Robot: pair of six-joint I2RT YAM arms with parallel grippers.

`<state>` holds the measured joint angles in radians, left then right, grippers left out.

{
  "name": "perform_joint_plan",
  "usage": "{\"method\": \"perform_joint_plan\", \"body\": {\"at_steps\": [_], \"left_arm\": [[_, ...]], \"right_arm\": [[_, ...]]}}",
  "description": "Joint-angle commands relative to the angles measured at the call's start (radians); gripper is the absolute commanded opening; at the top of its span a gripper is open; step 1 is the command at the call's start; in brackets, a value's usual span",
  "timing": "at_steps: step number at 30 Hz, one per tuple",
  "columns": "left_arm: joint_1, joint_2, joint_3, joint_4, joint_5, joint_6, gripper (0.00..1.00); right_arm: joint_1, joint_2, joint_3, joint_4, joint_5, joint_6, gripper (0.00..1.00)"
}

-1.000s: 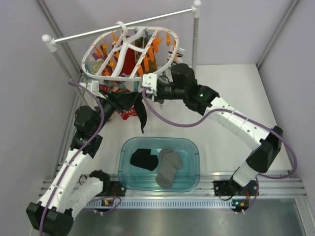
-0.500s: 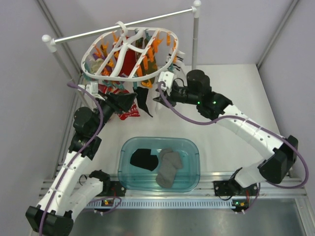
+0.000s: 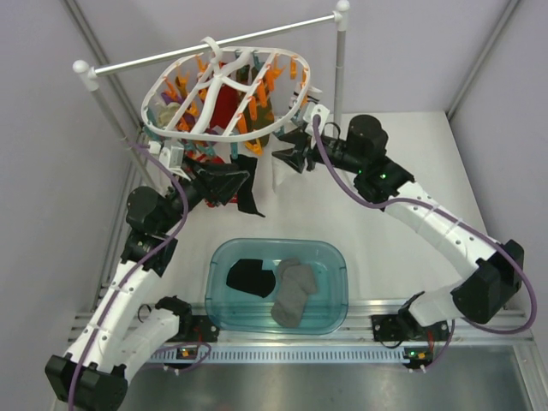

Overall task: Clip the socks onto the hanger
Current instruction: Clamp the sock onto the hanger, then open the clamp at the hanger.

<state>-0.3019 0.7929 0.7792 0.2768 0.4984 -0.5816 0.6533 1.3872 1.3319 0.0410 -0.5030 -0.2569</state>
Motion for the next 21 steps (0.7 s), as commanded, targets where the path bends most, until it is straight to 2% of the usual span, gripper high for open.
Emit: {"method": "perform_joint_plan", "body": {"at_steps": [1, 4, 7, 21], "left_arm": [[-0.002, 0.017, 0.041, 0.073, 0.037, 0.065, 0.56], [-0.002, 0.040, 0.051, 0.099, 0.006, 0.062, 0.49], [-0.003, 0.069, 0.072, 0.101, -0.003, 0.057, 0.47], [-0.003, 0.115, 0.092, 0.142, -0.029, 0.011, 0.47]], "right_arm": [[-0.007, 0.036, 0.075, 0.125, -0.077, 0.044, 0.44], [-0.004, 0.067, 0.095, 0.149, -0.080, 0.059, 0.43], [0.003, 0.090, 0.107, 0.163, -0.086, 0.064, 0.43], [0.037, 0.139, 0.136, 0.171, -0.144, 0.048, 0.43]]}}
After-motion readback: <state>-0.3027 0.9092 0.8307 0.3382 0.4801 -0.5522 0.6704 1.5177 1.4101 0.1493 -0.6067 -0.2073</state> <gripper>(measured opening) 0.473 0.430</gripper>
